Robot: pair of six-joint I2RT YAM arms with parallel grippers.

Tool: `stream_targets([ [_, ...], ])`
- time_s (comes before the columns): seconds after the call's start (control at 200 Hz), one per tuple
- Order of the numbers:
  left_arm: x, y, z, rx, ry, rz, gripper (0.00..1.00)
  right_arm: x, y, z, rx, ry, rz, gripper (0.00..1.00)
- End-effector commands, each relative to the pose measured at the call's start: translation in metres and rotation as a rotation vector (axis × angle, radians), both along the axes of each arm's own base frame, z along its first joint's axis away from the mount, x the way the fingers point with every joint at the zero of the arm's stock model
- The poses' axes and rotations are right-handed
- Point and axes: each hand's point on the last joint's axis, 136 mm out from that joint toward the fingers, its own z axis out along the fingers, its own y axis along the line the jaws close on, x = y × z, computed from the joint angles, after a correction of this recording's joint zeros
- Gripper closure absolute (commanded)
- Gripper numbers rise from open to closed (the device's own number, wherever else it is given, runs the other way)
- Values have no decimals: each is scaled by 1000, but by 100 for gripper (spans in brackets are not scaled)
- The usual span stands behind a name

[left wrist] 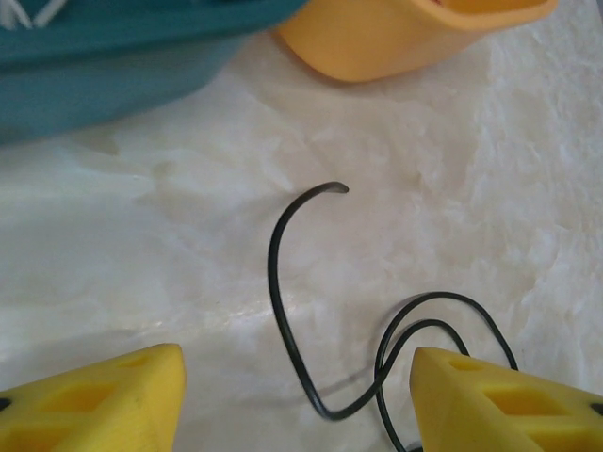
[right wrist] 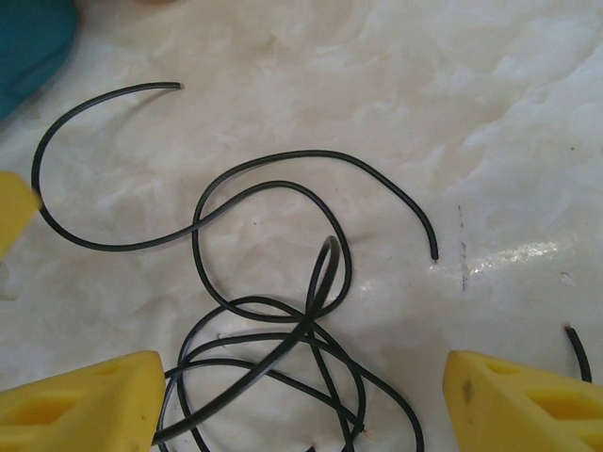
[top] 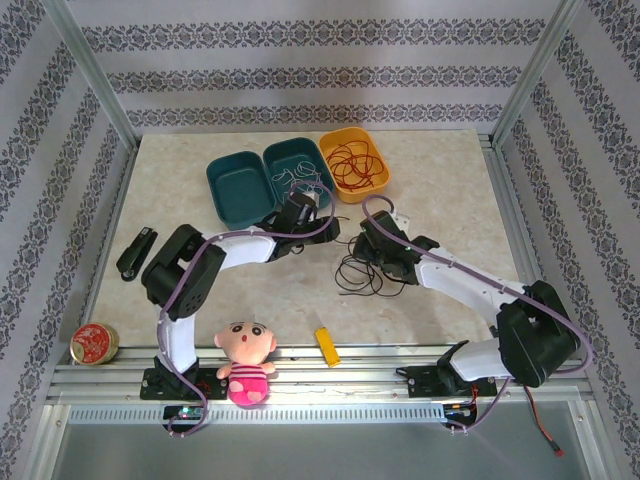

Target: Untangle the cables

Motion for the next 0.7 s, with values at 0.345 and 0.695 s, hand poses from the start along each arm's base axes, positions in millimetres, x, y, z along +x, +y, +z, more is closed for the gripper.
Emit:
stream_targets([
  [0.345, 3, -28, -2, -63, -8, -43, 44, 19, 19, -7, 53, 7, 14, 27],
  [0.695, 2, -48, -12, -99, 18, -102, 59, 14, 16, -13, 49, 18, 15, 31],
])
